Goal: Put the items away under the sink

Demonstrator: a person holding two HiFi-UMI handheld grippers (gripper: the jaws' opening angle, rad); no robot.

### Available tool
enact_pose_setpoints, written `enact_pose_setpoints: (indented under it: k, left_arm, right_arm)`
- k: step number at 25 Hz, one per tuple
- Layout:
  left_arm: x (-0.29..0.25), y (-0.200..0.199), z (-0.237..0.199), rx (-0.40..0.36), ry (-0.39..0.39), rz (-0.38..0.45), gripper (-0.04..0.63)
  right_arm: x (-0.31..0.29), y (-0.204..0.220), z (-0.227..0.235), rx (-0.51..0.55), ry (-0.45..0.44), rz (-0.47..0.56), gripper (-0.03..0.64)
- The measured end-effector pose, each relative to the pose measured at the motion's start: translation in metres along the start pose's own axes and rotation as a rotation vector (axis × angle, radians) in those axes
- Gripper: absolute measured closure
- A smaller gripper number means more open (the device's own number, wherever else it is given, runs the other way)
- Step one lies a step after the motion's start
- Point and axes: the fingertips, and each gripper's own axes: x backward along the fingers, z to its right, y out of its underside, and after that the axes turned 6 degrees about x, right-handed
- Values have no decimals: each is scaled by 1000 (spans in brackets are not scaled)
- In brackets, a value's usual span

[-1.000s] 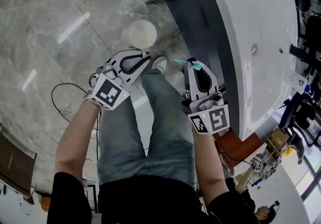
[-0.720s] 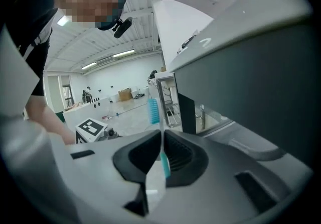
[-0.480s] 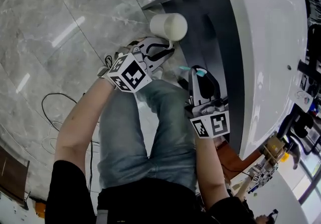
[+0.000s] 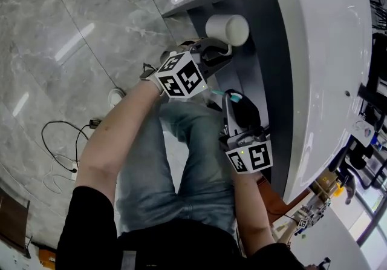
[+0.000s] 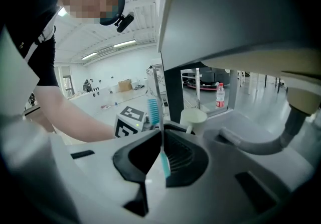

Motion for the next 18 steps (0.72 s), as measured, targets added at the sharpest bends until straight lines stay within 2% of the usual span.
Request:
enact_pose_setpoints:
  k: [5, 10, 18]
  left_arm:
    - [-20, 9, -2, -15, 49, -17, 546]
    - [-31, 4, -7, 29, 72, 23, 546]
    - [-41, 5, -22, 102, 30, 25, 545]
  right_arm:
    - [-5, 6, 3, -15, 14, -4, 572]
    - [-5, 10, 7, -26, 22, -10, 572]
    - [-12, 11, 1, -42, 6, -27, 572]
